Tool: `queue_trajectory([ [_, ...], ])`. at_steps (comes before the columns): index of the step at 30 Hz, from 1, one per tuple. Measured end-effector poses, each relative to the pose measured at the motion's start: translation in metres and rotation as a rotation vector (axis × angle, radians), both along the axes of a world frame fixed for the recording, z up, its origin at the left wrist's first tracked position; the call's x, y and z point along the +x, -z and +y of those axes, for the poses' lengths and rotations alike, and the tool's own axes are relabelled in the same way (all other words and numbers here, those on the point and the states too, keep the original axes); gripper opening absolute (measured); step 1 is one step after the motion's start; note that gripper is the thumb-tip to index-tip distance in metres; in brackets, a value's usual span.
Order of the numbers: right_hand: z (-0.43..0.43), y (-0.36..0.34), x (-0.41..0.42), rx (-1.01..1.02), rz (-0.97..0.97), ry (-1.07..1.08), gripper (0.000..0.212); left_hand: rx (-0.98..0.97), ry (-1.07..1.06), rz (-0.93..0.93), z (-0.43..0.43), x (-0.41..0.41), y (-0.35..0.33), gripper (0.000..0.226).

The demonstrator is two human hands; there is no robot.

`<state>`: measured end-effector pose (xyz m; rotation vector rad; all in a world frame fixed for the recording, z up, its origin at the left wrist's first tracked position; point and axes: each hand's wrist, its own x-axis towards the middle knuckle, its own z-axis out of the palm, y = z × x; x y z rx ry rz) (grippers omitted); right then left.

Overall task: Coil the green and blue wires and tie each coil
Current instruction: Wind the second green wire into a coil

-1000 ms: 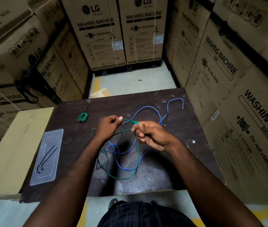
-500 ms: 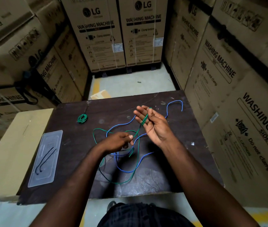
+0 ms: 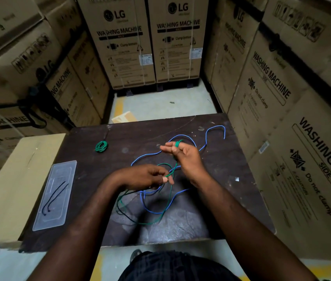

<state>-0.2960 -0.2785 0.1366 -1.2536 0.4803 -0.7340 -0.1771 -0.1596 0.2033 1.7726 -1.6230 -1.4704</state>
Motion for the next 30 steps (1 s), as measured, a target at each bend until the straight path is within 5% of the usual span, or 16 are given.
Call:
queue_trajectory([
  [8,0.007,0.013,0.000,-0.253,0.286,-0.148,0.020,-0.192,-0.203,-0.185,-0.003,0.022,-0.006,0.020],
  [12,0.010,0.010,0.000,-0.214,0.339,-0.216,0.027,-0.262,-0.319,-0.246,-0.003,0.028,-0.005,0.022],
  [19,0.013,0.020,-0.008,-0.294,0.365,-0.326,0.033,-0.330,-0.562,-0.181,-0.003,0.040,-0.004,0.029],
  [30,0.022,-0.022,-0.023,0.543,-0.016,-0.724,0.021,-0.419,-0.661,-0.095,-0.011,0.042,0.024,0.021],
])
